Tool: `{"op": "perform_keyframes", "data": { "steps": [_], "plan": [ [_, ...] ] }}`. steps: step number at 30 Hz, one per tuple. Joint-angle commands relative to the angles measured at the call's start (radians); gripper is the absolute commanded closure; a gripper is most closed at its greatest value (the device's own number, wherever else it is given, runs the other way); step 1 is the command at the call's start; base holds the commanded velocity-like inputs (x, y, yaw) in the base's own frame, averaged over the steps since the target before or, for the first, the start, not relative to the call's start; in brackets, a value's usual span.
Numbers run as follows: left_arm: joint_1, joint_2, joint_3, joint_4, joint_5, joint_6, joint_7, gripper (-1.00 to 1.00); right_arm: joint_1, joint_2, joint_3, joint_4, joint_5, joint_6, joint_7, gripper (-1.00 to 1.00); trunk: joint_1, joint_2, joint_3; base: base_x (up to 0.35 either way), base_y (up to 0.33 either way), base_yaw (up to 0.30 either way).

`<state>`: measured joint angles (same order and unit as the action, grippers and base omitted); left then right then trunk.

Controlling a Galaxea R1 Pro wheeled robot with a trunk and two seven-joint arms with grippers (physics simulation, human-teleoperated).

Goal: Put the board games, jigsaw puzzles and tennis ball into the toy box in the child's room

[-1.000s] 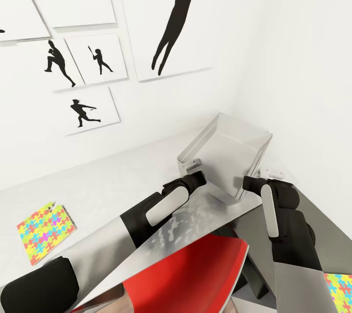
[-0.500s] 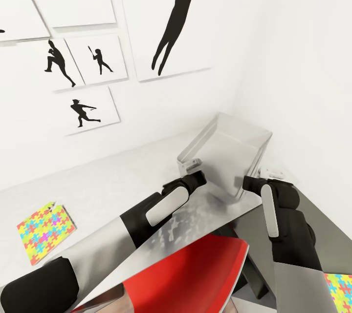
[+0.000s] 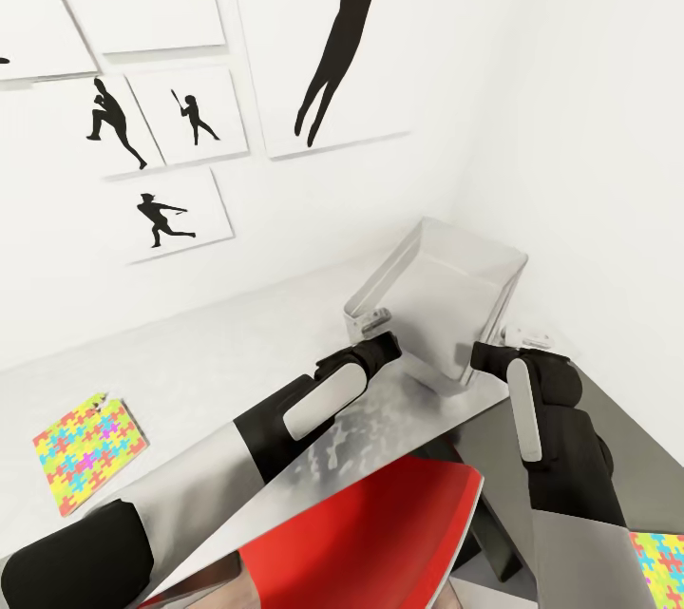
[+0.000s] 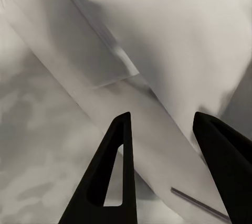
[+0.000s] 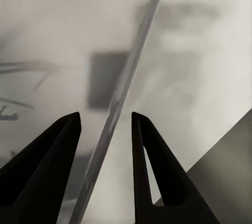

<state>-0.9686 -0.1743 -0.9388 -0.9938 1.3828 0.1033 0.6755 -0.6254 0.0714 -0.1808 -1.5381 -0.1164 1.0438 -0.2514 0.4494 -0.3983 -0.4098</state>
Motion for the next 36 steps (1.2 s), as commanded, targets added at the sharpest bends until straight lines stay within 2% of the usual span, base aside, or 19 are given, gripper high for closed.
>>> {"op": "perform_keyframes", "data": {
  "steps": [1, 25, 36],
  "plan": [
    [-0.001, 0.000, 0.003, -0.017, -0.024, 0.003, 0.004, 1.00, 0.000, 0.001, -0.002, 0.000, -0.017, 0.003, -0.009, 1.00, 0.001, -0.002, -0.002, 0.000, 0.000, 0.000],
    [-0.001, 0.000, 0.002, -0.048, -0.024, 0.004, 0.006, 1.00, 0.000, 0.001, 0.000, 0.000, -0.017, 0.003, -0.009, 1.00, 0.001, -0.002, 0.018, -0.002, 0.000, 0.000],
    [-0.001, 0.000, 0.002, -0.054, -0.024, 0.004, 0.006, 1.00, 0.000, 0.002, 0.000, 0.000, -0.017, 0.003, -0.009, 1.00, 0.001, -0.002, 0.023, -0.155, 0.000, 0.000]
  ]
}}
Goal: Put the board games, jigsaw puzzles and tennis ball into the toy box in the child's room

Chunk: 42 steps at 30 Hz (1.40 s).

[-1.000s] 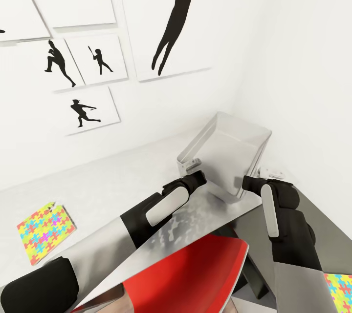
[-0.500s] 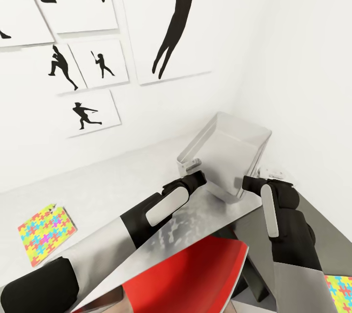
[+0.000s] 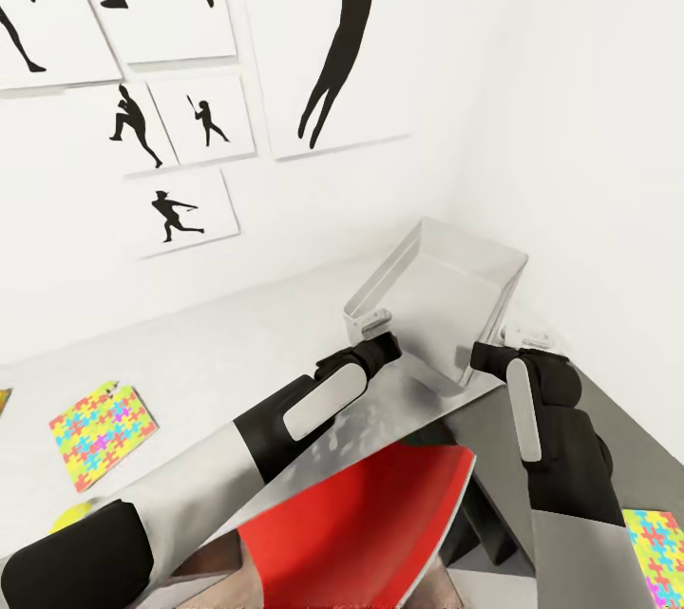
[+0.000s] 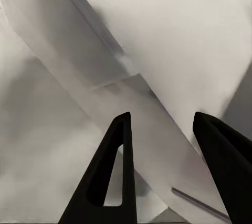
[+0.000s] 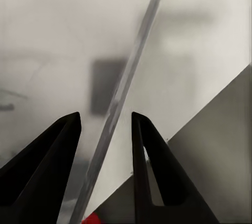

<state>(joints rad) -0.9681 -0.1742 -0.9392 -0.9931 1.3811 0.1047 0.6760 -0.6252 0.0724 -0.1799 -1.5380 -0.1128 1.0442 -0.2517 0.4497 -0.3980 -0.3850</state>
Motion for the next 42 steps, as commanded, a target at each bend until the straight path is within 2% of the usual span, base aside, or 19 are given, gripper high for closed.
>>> {"op": "perform_keyframes", "data": {
  "steps": [1, 18, 42],
  "plan": [
    [-0.001, 0.000, 0.002, -0.055, -0.022, 0.003, 0.005, 1.00, -0.001, 0.001, -0.001, 0.000, -0.021, 0.003, -0.009, 1.00, 0.000, -0.002, -0.002, -0.112, 0.000, 0.000],
    [-0.002, 0.000, 0.002, -0.067, -0.022, 0.003, 0.005, 1.00, -0.001, 0.001, -0.001, -0.001, -0.020, 0.003, -0.009, 1.00, 0.000, -0.002, -0.002, -0.114, 0.018, 0.000],
    [-0.001, 0.000, 0.000, -0.071, -0.022, 0.003, 0.005, 1.00, -0.001, 0.001, -0.001, 0.000, -0.021, 0.003, -0.008, 1.00, 0.000, -0.002, -0.002, -0.108, 0.242, 0.000]
  ]
}}
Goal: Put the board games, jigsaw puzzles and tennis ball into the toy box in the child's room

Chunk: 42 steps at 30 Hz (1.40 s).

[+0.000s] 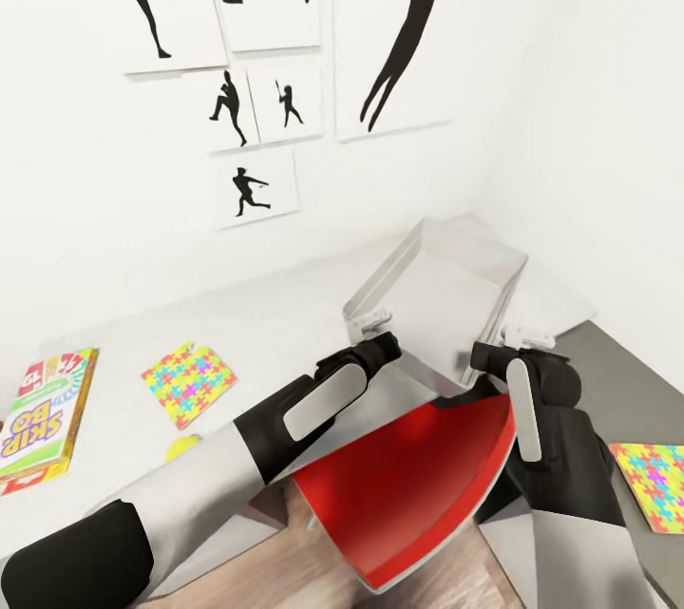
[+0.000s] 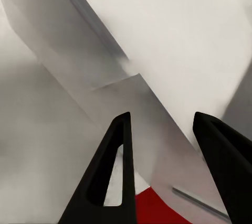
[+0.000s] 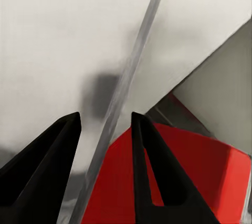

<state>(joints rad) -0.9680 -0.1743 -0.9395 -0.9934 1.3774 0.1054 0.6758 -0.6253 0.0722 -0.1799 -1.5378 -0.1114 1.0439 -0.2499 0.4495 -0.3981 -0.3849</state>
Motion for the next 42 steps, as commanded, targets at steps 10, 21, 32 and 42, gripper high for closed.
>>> {"op": "perform_keyframes", "data": {
  "steps": [10, 21, 32, 42],
  "plan": [
    [-0.001, 0.000, 0.001, -0.071, -0.018, 0.002, 0.005, 1.00, -0.001, 0.001, -0.001, -0.001, -0.022, 0.003, -0.009, 1.00, 0.000, -0.002, -0.002, -0.005, 0.268, 0.000],
    [-0.001, 0.000, 0.001, -0.071, -0.018, 0.003, 0.005, 1.00, -0.001, 0.001, -0.001, 0.001, -0.022, 0.003, -0.009, 1.00, 0.000, -0.002, -0.002, -0.078, 0.270, 0.000],
    [-0.001, 0.000, 0.001, -0.071, -0.018, 0.003, 0.005, 1.00, -0.001, 0.001, -0.002, 0.001, -0.022, 0.003, -0.009, 1.00, 0.000, -0.002, -0.002, -0.107, 0.253, 0.000],
    [-0.001, 0.000, 0.001, -0.078, -0.018, 0.003, 0.006, 1.00, -0.001, 0.001, -0.001, 0.001, -0.022, 0.003, -0.008, 1.00, 0.000, -0.002, -0.002, -0.006, 0.127, 0.000]
  ]
}}
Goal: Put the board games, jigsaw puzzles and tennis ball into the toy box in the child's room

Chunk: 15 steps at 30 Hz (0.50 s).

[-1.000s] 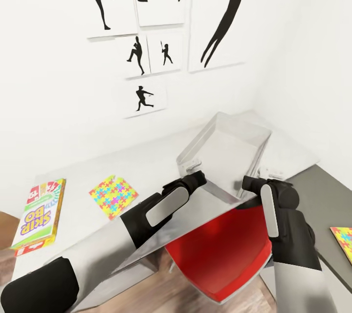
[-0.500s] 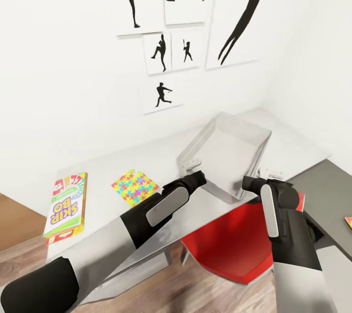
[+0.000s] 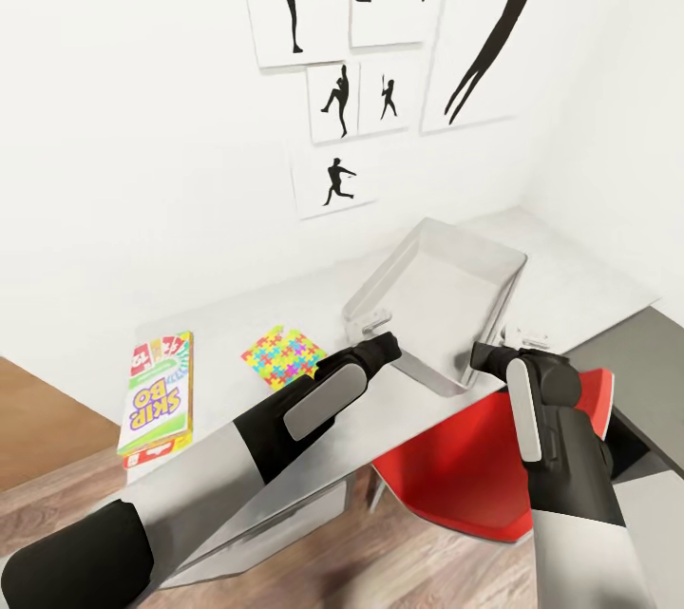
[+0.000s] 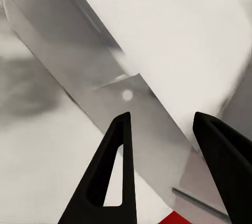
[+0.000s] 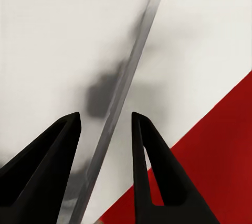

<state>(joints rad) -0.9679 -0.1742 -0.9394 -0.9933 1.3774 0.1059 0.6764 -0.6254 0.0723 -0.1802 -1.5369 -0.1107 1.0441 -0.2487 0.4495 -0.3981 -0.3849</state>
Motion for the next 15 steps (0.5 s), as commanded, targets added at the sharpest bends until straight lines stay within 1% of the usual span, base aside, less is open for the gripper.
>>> {"op": "perform_keyframes", "data": {
  "steps": [1, 7, 15],
  "plan": [
    [-0.002, 0.000, 0.001, -0.078, -0.018, 0.003, 0.006, 1.00, -0.001, 0.001, -0.001, 0.000, -0.023, 0.003, -0.010, 1.00, 0.001, -0.002, -0.002, 0.000, 0.009, 0.000],
    [-0.002, 0.000, 0.001, -0.087, -0.018, 0.003, 0.006, 1.00, -0.001, 0.001, -0.001, 0.000, -0.023, 0.003, -0.009, 1.00, 0.001, -0.002, -0.004, 0.000, 0.002, 0.000],
    [-0.002, 0.000, 0.001, -0.090, -0.018, 0.003, 0.006, 1.00, -0.001, 0.001, -0.001, 0.000, -0.023, 0.003, -0.009, 1.00, 0.001, -0.002, -0.015, 0.000, 0.000, 0.000]
  ]
}}
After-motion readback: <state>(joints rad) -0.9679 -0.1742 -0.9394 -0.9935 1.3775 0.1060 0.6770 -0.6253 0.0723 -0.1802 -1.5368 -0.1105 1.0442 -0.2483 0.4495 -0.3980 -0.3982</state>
